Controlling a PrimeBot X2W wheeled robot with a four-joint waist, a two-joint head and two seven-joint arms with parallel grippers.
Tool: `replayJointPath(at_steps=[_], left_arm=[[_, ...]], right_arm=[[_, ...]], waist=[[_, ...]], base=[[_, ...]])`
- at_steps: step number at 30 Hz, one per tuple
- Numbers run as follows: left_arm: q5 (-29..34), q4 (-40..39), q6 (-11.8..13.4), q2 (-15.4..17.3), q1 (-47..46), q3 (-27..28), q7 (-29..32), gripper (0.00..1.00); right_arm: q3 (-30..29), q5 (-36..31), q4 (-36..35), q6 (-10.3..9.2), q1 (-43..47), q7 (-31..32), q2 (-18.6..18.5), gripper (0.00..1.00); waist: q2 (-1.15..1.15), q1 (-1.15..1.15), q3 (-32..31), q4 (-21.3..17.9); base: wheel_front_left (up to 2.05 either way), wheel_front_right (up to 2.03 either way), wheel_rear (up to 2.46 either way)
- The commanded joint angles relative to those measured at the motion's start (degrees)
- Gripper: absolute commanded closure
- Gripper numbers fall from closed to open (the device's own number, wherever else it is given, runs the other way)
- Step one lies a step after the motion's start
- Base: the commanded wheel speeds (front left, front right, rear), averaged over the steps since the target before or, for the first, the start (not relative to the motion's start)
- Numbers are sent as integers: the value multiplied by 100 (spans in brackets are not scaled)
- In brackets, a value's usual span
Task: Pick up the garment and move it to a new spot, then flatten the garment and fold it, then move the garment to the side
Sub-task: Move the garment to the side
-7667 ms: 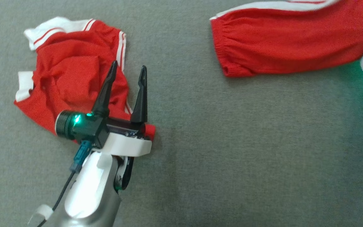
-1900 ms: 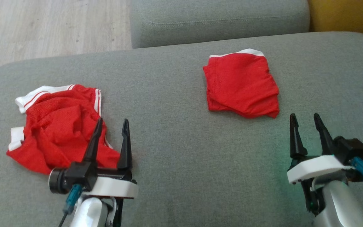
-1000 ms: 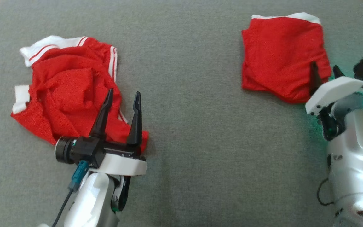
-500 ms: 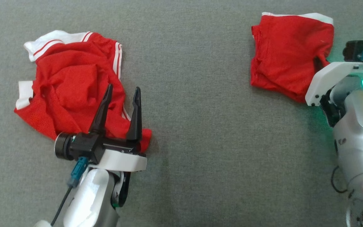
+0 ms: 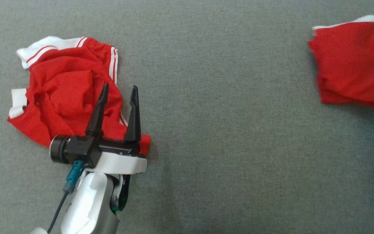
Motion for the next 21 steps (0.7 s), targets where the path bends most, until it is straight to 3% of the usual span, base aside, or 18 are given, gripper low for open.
replayJointPath(at_steps=[1,6,11,21], left_arm=[[-18,-208,0,42,-150,225,-27,0],[33,-252,-49,42,-221,277,-27,0],[71,-280,-83,42,-289,302,-27,0],[152,-272,-123,42,-296,390,-27,0]], right_arm=[[137,43,-162,-5,-2,-53,-251,100],[283,166,-119,-5,39,-62,-853,100],[253,176,-46,-5,56,-140,-1195,100],[-213,-142,15,-5,-73,-140,-1264,100]], waist=[[0,0,47,12],[0,0,195,62],[0,0,299,118],[0,0,346,114]], base=[[0,0,0],[0,0,0],[0,0,0],[0,0,0]])
